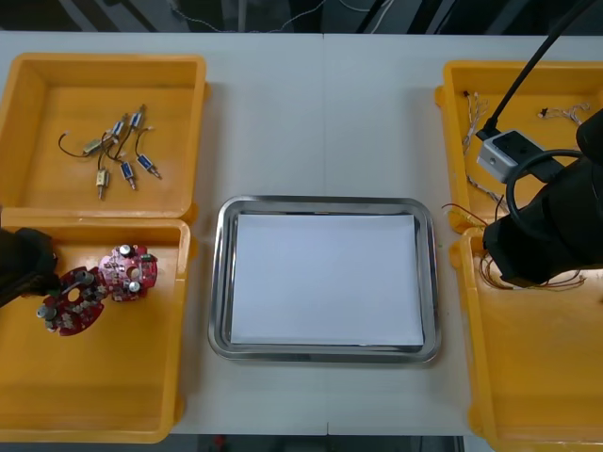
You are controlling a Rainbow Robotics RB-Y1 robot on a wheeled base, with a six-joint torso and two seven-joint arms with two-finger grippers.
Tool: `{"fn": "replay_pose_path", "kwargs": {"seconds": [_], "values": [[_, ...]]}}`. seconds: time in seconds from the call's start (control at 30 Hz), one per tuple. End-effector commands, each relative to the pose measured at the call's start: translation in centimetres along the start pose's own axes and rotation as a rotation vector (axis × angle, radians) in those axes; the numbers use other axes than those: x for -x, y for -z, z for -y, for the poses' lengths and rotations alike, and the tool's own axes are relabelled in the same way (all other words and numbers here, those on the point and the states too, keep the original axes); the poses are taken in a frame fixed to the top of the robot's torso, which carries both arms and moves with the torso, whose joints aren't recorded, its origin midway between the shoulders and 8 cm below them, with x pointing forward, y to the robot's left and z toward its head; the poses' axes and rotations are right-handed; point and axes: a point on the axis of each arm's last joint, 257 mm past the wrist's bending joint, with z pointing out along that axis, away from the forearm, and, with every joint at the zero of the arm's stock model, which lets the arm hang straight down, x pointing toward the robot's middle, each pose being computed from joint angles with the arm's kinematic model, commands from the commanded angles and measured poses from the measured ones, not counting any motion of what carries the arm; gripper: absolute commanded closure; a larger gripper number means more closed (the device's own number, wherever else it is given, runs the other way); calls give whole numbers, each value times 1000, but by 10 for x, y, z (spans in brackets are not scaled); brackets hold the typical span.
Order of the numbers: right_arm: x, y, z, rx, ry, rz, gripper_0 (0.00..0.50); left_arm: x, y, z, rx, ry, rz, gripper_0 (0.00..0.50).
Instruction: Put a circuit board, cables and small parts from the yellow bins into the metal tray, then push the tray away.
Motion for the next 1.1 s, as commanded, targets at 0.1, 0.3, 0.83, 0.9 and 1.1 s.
{"fn": "replay_pose_path", "kwargs": {"seconds": [0.1,0.3,0.83,0.9,1.1], "values": [[8,5,-2,-4,33,21,500,6,20,46,17,-215,23,500],[7,5,-3,-1,30,18,500,0,21,88,6,-337,24,500],[6,5,-5,8,30,12,500,-37,12,177,-26,-558,13,500],[6,4,-4,9,21,8,500,-42,7,188,-18,-585,27,500],[7,3,-2,7,14,9,500,-60,-6,216,-21,-629,34,500]]}}
